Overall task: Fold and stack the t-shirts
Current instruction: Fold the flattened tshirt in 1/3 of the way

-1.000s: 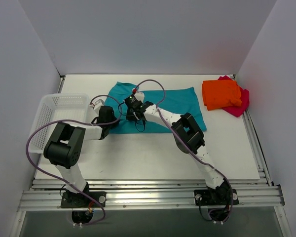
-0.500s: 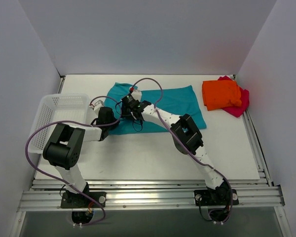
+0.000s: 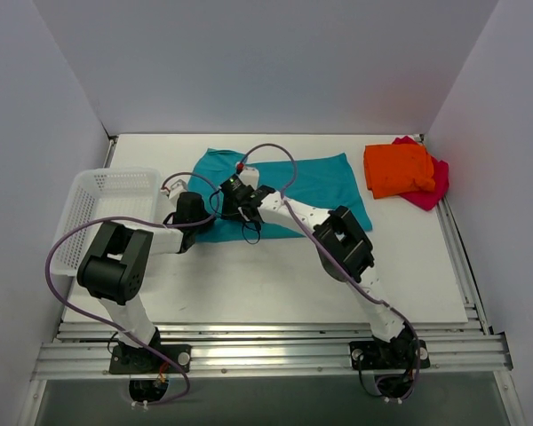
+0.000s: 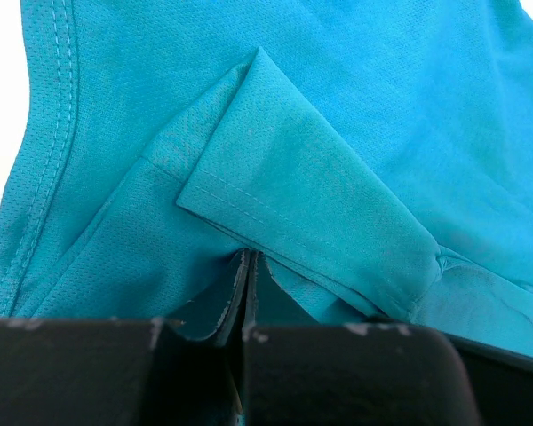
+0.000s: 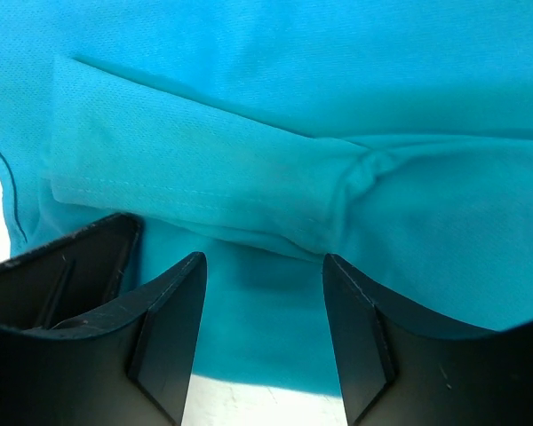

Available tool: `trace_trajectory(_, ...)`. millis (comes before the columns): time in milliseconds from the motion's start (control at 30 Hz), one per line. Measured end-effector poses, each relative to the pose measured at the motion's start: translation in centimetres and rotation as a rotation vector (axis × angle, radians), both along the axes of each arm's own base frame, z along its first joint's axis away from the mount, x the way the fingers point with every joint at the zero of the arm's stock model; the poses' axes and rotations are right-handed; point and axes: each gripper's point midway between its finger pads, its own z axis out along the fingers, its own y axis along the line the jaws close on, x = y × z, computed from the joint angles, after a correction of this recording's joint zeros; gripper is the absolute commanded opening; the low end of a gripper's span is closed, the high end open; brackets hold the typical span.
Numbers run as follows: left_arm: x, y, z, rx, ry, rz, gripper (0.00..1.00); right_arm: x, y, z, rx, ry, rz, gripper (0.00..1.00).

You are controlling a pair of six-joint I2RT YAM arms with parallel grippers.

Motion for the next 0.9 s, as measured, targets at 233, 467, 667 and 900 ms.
trace_trajectory(233, 0.0, 0.0, 0.0, 0.000, 0.000, 0.000, 0.02, 0.0, -1.7, 1.8, -0.018, -0.032, -0.030, 0.50)
trace_trajectory(467, 0.0, 0.0, 0.0, 0.000, 0.000, 0.000, 0.02, 0.3, -2.8, 1.6, -0.030, -0.032, -0.049, 0.48)
trace_trajectory(667, 0.0, 0.0, 0.0, 0.000, 0.000, 0.000, 0.02, 1.0, -3.0, 1.3, -0.024, -0.034, -0.061, 0.45)
trace_trajectory(900, 0.0, 0.0, 0.0, -0.001, -0.001, -0.001, 0.02, 1.7, -2.3, -1.2, -0.032, -0.013, -0.057, 0.44)
